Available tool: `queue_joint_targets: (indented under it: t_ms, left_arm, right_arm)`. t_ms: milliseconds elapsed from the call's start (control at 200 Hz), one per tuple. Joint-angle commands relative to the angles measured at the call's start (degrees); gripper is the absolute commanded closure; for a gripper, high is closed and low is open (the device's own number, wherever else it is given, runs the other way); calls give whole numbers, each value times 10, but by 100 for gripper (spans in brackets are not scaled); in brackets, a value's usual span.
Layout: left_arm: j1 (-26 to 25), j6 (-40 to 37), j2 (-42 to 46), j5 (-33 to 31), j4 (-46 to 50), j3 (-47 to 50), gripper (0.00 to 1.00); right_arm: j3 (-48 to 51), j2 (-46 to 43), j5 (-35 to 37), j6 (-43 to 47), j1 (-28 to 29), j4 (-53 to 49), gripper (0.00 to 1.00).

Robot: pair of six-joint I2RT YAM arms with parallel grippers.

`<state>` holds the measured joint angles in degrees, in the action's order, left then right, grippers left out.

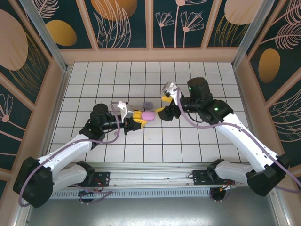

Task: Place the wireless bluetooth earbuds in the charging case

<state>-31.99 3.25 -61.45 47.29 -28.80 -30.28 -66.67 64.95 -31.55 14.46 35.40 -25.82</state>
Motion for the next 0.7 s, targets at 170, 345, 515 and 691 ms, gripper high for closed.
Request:
queue_joint_targets:
  t_ms: [170,345,515,691]
  left_arm:
    - [-1,41,27,-39,-95,2,87]
    - [-1,39,28,-47,-100,-12,87]
    - [-1,36,32,-56,-105,-15,87]
    - [-1,43,20,-61,-126,-24,86]
  right_arm:
    - [-15,29,-9,-360,-12,94,21]
    - [4,41,-47,-459,-10,124,21]
    - [30,41,-92,-524,-2,170,21]
    - [52,40,-103,-564,14,205,23]
